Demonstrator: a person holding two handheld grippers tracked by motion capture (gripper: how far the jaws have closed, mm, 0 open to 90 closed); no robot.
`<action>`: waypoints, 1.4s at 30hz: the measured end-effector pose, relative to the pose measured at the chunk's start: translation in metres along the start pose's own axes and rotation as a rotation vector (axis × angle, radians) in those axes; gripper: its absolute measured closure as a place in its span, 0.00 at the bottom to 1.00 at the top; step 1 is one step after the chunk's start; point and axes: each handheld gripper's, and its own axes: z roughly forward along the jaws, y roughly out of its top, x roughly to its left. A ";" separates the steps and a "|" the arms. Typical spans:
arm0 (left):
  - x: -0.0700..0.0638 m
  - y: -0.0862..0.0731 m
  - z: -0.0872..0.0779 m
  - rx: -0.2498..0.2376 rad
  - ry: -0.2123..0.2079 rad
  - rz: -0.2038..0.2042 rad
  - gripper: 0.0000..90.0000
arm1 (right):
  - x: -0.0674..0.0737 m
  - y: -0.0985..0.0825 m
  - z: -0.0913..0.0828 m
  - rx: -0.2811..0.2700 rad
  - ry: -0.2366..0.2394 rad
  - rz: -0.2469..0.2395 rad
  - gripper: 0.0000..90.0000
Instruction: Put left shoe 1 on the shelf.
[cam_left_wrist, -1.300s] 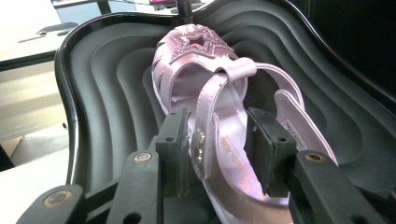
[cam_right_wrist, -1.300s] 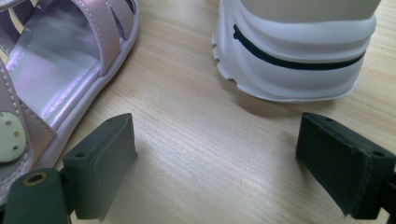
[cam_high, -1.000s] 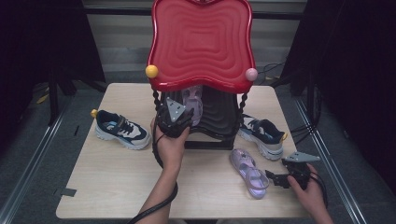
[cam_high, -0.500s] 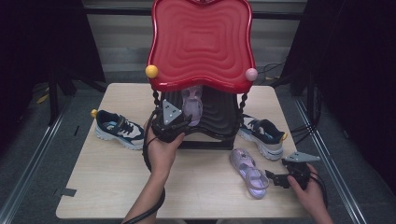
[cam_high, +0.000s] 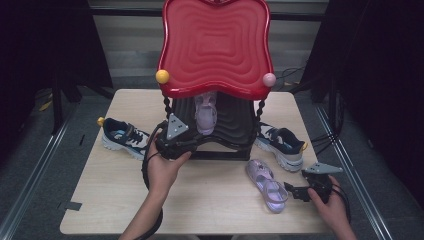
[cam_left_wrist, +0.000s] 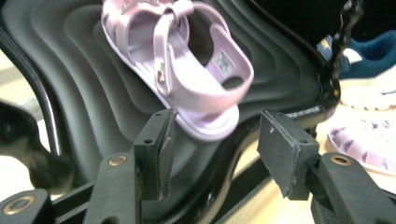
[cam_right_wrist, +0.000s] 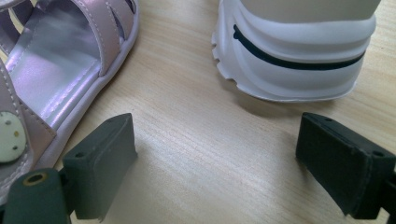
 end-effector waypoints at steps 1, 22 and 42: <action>0.000 -0.002 -0.001 0.004 -0.003 0.004 0.50 | 0.000 0.000 0.000 0.000 0.000 -0.001 0.12; 0.007 -0.040 0.001 0.125 -0.157 -0.008 0.44 | 0.000 0.000 0.000 0.000 -0.001 -0.001 0.12; -0.012 -0.087 0.018 0.266 -0.280 0.051 0.43 | 0.000 0.000 0.000 -0.001 -0.002 -0.004 0.12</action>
